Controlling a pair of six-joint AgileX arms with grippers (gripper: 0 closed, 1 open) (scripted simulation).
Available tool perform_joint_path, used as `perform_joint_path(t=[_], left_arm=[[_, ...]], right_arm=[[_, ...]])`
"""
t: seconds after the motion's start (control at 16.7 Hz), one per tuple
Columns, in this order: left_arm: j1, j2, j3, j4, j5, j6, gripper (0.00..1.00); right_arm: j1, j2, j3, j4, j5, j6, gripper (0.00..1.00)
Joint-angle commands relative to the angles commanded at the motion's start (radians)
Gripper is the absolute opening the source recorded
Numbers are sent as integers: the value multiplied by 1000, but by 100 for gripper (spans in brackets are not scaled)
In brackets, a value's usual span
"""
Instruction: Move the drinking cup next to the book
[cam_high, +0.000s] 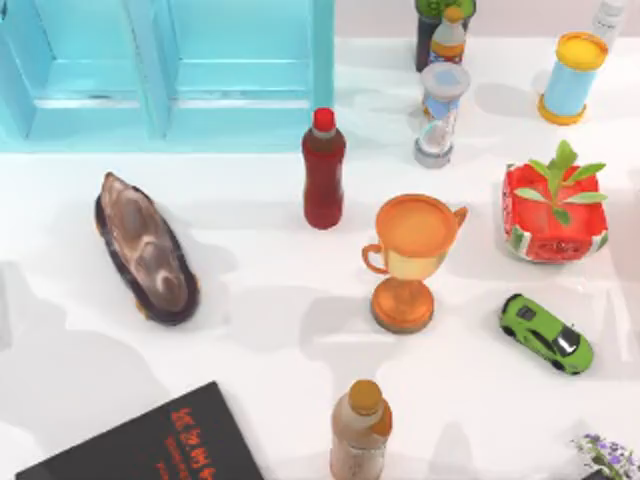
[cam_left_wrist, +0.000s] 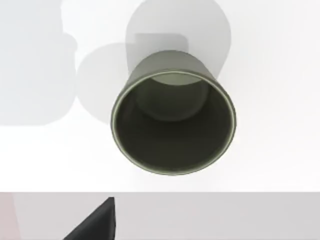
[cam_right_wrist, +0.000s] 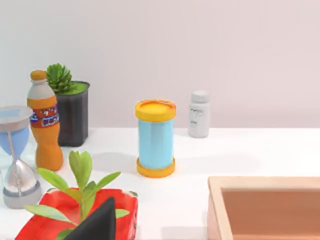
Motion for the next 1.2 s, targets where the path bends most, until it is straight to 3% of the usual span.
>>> perform_joint_path(t=[0.36,0.84,1.14,1.2], left_arm=[[-4,-1,-18,17,1,-3,100],[2,67,-266,339,0,2,100],[3,75,-293,368,1,4,100],[3,75,-293,368,1,4,92]], right_arm=[[0,0,0,0,0,0,100],[0,0,0,0,0,0,100],[0,0,0,0,0,0,100],[0,0,0,0,0,0,100]])
